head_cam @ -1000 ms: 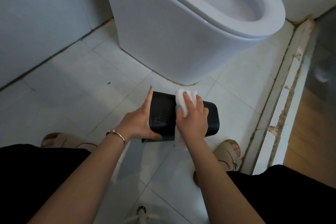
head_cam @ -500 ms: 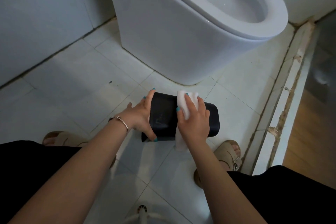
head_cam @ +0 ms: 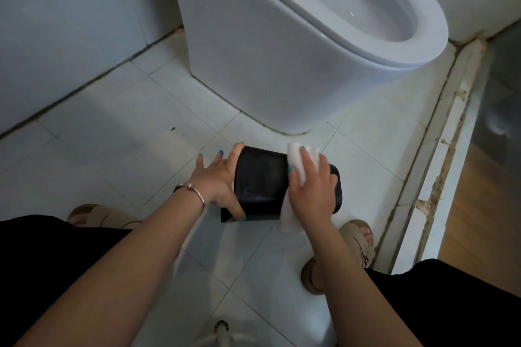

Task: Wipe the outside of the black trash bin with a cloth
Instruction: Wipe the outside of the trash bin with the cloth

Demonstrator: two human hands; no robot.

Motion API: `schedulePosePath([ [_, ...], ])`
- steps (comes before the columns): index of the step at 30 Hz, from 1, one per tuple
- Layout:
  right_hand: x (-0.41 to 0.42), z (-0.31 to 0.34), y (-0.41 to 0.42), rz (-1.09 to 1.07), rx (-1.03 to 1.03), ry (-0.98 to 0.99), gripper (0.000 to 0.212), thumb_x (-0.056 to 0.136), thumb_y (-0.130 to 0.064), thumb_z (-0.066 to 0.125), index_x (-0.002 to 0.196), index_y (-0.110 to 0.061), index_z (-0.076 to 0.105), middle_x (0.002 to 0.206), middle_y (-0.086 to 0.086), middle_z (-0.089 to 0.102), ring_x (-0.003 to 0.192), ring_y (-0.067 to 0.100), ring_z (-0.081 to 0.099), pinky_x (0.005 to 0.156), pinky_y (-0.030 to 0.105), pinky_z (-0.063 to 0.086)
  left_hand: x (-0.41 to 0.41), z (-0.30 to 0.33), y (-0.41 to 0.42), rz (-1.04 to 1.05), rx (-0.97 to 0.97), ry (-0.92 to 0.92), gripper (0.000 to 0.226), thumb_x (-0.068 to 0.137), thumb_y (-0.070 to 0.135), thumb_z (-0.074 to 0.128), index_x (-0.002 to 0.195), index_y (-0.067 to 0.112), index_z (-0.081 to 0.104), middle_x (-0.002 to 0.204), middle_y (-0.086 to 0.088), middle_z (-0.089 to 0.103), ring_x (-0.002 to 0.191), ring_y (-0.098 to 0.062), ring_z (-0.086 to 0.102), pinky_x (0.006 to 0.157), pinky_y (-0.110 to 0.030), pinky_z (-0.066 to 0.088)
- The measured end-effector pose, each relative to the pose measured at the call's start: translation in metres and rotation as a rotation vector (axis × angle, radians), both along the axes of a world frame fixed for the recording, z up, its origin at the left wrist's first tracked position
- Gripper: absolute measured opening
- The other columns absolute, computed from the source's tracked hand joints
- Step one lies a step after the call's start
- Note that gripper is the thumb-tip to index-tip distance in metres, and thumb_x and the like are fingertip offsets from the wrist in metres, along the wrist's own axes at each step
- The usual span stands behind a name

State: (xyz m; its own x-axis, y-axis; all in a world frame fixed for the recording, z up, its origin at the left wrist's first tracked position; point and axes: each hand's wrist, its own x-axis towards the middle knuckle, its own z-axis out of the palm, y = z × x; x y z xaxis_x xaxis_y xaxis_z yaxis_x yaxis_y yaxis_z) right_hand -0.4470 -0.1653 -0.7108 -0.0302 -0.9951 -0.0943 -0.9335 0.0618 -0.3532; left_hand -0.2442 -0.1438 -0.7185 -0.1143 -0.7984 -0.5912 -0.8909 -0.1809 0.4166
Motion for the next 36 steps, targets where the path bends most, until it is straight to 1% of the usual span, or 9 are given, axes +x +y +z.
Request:
schedulePosePath([
  [5,0.029,0.001,0.002,-0.076,0.010,0.080,0.054,0.094,-0.050,0.045,0.146,-0.041,0.029,0.156,0.001,0.017,0.124,0.029,0.031,0.072,0.033,0.039,-0.002,-0.004,-0.002,0.033,0.016,0.022,0.159,0.040,0.053,0.088,0.133,0.039,-0.040,0.161,-0.005,0.013,0.148,-0.018,0.012,0.117,-0.051,-0.012],
  [8,0.043,0.002,0.006,0.057,-0.012,0.099,0.055,0.094,-0.053,0.044,0.146,-0.041,0.029,0.156,0.002,0.018,0.124,0.028,0.032,0.078,0.036,0.046,-0.001,-0.003,-0.002,0.012,0.030,0.002,0.158,0.041,0.055,0.087,0.134,0.037,-0.039,0.161,-0.005,0.012,0.148,-0.016,0.012,0.117,-0.050,-0.013],
  [12,0.015,0.003,-0.005,0.280,-0.041,0.092,0.052,0.095,-0.050,0.045,0.144,-0.046,0.031,0.153,-0.002,0.026,0.120,0.028,0.038,0.073,0.035,0.045,0.000,0.002,-0.003,0.000,0.007,-0.025,0.155,0.043,0.056,0.086,0.139,0.033,-0.034,0.159,-0.007,0.018,0.148,-0.020,0.009,0.116,-0.053,-0.012],
  [16,-0.034,-0.004,-0.018,0.086,-0.006,0.055,0.050,0.094,-0.047,0.044,0.143,-0.046,0.031,0.152,-0.003,0.028,0.125,0.030,0.038,0.083,0.038,0.044,0.000,0.002,0.000,-0.007,-0.004,-0.019,0.155,0.043,0.057,0.086,0.138,0.035,-0.035,0.159,-0.007,0.018,0.149,-0.022,0.006,0.116,-0.055,-0.012],
  [19,-0.039,-0.005,-0.023,-0.023,0.027,0.079,0.049,0.094,-0.045,0.046,0.142,-0.043,0.033,0.152,-0.003,0.026,0.123,0.029,0.038,0.078,0.034,0.037,-0.003,0.001,0.001,0.017,0.005,-0.012,0.156,0.043,0.054,0.087,0.135,0.037,-0.038,0.158,-0.008,0.018,0.148,-0.023,0.011,0.117,-0.051,-0.014],
  [22,-0.017,-0.002,-0.021,-0.068,0.002,0.083,0.049,0.094,-0.044,0.047,0.142,-0.041,0.036,0.153,-0.001,0.024,0.125,0.030,0.035,0.080,0.038,0.043,-0.004,-0.002,0.000,0.042,0.010,0.024,0.157,0.042,0.050,0.089,0.133,0.039,-0.039,0.159,-0.007,0.017,0.148,-0.020,0.013,0.115,-0.046,-0.016],
  [29,0.058,0.004,-0.003,0.178,-0.022,0.113,0.051,0.096,-0.047,0.043,0.145,-0.041,0.033,0.156,0.002,0.021,0.121,0.029,0.036,0.079,0.036,0.043,-0.001,-0.009,0.001,0.041,0.020,0.011,0.160,0.035,0.057,0.085,0.129,0.040,-0.043,0.160,-0.005,0.017,0.148,-0.014,0.011,0.115,-0.048,-0.015],
  [33,0.037,0.000,-0.008,0.289,-0.064,0.107,0.050,0.095,-0.048,0.045,0.144,-0.044,0.034,0.153,0.000,0.028,0.116,0.028,0.040,0.073,0.035,0.045,0.002,-0.001,0.000,0.012,0.027,0.010,0.157,0.039,0.057,0.084,0.136,0.037,-0.038,0.153,-0.002,0.034,0.142,-0.015,0.030,0.117,-0.047,-0.013],
  [36,0.008,-0.004,-0.012,0.195,-0.069,0.086,0.050,0.094,-0.048,0.045,0.143,-0.046,0.034,0.151,-0.002,0.030,0.119,0.029,0.040,0.078,0.038,0.047,0.002,0.001,-0.001,0.012,0.005,0.012,0.157,0.038,0.057,0.084,0.138,0.037,-0.036,0.153,-0.003,0.034,0.142,-0.014,0.029,0.116,-0.047,-0.014],
])
